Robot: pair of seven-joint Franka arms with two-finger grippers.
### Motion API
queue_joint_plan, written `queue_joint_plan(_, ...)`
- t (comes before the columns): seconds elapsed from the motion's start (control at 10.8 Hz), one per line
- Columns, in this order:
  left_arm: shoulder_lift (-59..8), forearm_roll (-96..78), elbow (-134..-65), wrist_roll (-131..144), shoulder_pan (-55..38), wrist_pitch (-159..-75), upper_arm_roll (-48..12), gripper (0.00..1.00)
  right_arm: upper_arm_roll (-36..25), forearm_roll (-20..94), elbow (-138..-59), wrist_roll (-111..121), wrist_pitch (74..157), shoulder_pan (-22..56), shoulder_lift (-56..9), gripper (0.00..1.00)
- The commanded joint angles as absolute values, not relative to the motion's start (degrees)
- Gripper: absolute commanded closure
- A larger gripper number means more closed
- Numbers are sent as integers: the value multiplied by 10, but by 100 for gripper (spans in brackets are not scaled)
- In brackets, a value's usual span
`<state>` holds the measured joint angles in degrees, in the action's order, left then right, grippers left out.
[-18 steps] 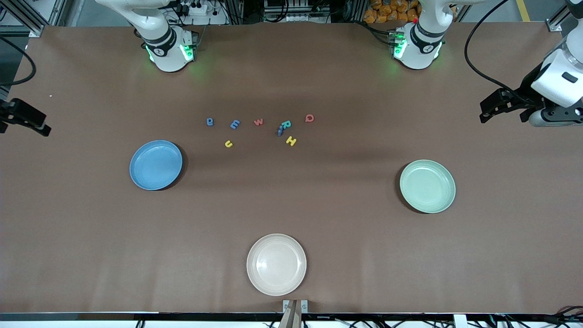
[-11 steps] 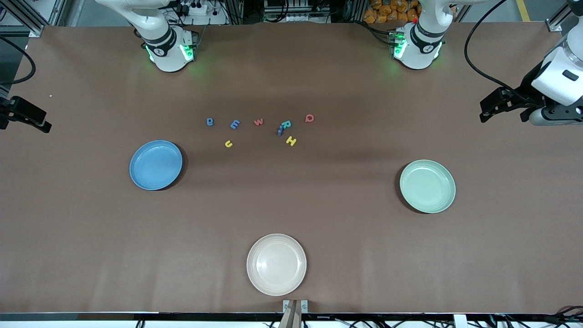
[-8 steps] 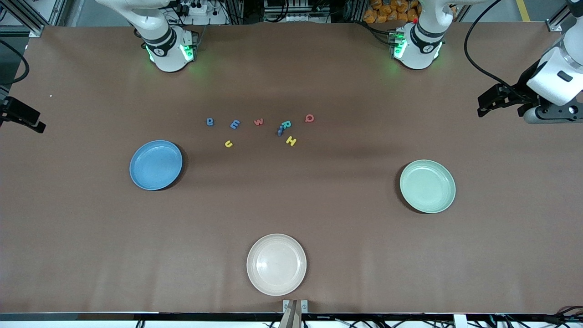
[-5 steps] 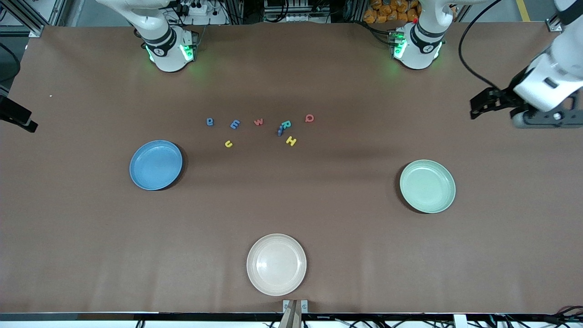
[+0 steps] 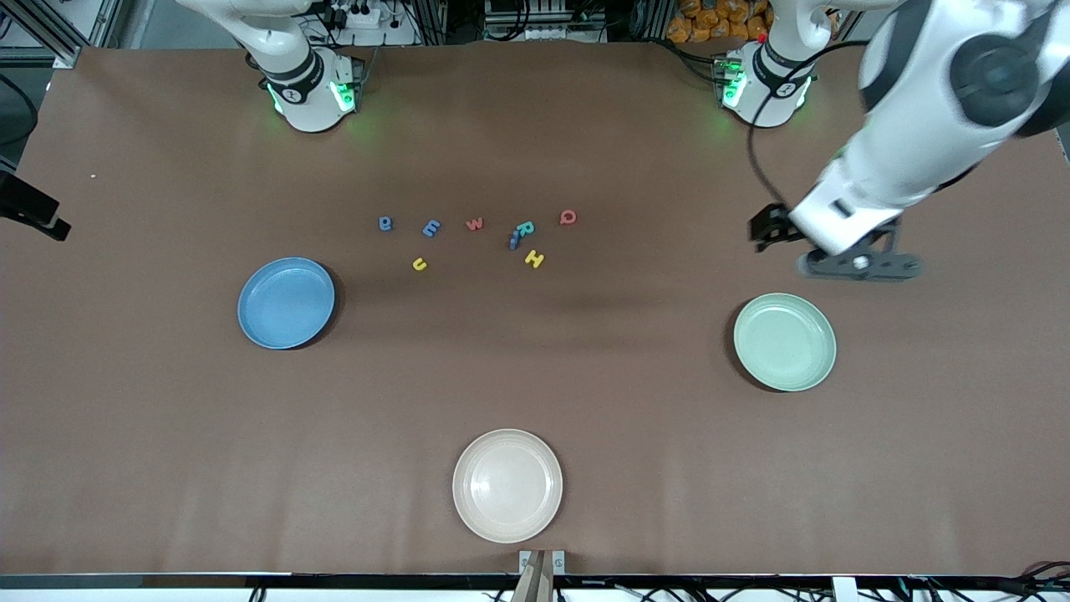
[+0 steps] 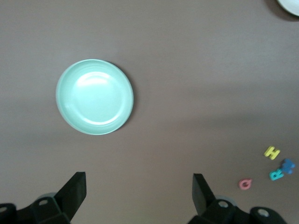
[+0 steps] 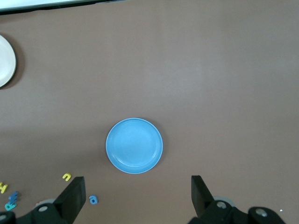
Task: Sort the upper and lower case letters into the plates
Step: 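Reach the left gripper toward the pink letter while the right gripper starts moving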
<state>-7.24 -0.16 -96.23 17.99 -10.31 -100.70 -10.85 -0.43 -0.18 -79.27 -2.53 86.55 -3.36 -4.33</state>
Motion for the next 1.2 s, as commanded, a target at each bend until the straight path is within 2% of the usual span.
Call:
queue_joint_plan(0.0, -117, -9, -945, 233, -130, -1040, -117, 0, -1, 8, -796, -22, 881, -24, -58, 0)
queue_joint_plan(0.28, -177, -11, -947, 345, -191, -1096, -118, 0, 6, 11, -838, -20, 929, -11, -58, 0)
queue_joint_plan(0.46, -218, -11, -954, 369, -225, -1141, -119, 0, 12, 11, -843, -20, 931, -4, -62, 0)
queue_joint_plan(0.65, -248, -11, -969, 386, -243, -1181, -118, 0, 49, 11, -861, -22, 945, -10, -60, 0)
queue_joint_plan(1.02, -223, -11, -1083, 473, -257, -1274, -127, 0, 54, 11, -910, -26, 996, -1, -36, 0)
queue_joint_plan(1.11, -223, -11, -1085, 528, -260, -1279, -145, 0, 54, 11, -914, -28, 991, 0, -28, 0)
